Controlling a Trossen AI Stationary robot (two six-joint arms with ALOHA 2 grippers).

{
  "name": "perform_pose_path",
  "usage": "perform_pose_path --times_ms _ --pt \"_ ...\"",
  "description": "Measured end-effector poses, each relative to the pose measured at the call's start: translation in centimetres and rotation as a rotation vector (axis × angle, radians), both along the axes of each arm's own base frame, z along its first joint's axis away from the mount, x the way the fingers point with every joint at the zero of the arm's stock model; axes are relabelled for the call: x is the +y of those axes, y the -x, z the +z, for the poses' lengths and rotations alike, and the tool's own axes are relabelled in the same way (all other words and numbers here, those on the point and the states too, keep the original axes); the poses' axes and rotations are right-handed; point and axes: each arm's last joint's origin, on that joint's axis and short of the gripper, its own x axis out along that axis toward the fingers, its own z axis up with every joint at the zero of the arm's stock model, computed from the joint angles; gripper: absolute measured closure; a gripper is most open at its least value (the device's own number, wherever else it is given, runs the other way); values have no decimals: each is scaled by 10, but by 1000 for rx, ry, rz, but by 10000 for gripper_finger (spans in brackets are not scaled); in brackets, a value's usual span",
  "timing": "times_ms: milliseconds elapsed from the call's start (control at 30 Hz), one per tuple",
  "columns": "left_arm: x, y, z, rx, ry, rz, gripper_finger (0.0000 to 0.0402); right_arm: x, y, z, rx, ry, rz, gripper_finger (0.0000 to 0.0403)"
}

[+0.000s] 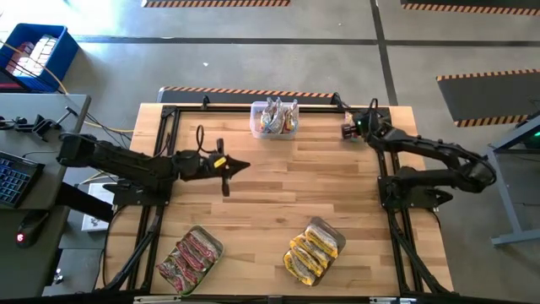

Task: Sort Maruchan noodles
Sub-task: Put the light blue noodle pack into the transparent bin

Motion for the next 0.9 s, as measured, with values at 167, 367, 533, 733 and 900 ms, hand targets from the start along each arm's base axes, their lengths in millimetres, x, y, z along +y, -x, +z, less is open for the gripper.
perform_pose_path --times_ms 167,367,533,733,900 --pt "6 0 -1 3 7 23 401 -9 -7 -11 17 -10 25 403" --pt "6 0 -1 10 8 21 401 -15 -10 -30 16 -74 -11 403" --pt "5 0 -1 8 2 2 401 -13 -18 -38 58 -77 -2 403" --pt "5 -1 2 -23 -13 1 401 3 -37 -40 7 -146 193 403" --pt "5 -2 6 -33 -13 1 401 27 -59 -39 -18 -180 403 403"
